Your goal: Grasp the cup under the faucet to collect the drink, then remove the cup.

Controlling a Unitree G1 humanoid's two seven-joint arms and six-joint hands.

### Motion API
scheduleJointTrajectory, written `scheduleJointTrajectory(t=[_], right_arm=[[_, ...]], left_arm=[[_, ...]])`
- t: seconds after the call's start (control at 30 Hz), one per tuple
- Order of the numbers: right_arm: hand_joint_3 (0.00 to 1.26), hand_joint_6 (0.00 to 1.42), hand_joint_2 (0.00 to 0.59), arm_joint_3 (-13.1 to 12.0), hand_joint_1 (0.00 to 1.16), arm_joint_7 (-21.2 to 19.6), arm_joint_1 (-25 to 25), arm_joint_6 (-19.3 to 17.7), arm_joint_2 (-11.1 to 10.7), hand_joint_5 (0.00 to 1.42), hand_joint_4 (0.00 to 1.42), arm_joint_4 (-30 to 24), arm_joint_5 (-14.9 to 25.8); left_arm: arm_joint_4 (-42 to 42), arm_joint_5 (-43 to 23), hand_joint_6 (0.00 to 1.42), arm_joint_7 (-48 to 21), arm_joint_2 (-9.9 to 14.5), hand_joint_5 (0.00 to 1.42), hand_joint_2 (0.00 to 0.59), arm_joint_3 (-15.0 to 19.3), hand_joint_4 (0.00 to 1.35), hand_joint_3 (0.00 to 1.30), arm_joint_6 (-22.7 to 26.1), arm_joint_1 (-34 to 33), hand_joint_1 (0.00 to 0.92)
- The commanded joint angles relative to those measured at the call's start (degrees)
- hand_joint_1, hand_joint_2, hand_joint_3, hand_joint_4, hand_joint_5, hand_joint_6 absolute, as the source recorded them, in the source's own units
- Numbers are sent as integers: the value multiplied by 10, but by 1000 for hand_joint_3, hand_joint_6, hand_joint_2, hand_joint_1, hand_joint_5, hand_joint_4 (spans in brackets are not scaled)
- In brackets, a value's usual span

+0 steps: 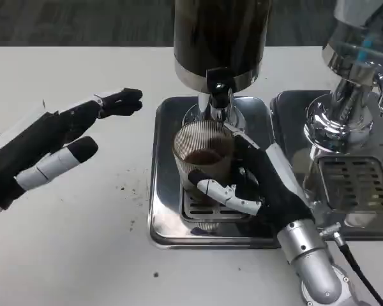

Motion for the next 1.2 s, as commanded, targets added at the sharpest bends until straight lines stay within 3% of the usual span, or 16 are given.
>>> scheduleJointTrajectory(t=[0.03, 0.43, 1.2], right_arm=[[225, 526, 230, 11, 612, -11, 13, -11, 6, 371, 312, 14, -13], [289, 789, 230, 19, 614, -97, 18, -39, 19, 522, 409, 37, -42], [388, 1007, 221, 16, 628, -216, 37, -80, 26, 678, 534, 50, -87]], left_arm=[[-2, 6, 82, -3, 6, 152, 93, -2, 174, 178, 4, 4, 0], [-2, 8, 100, -2, 7, 164, 113, -2, 189, 169, 4, 4, 0], [-2, 14, 108, -2, 2, 179, 149, -3, 194, 160, 5, 5, 0]])
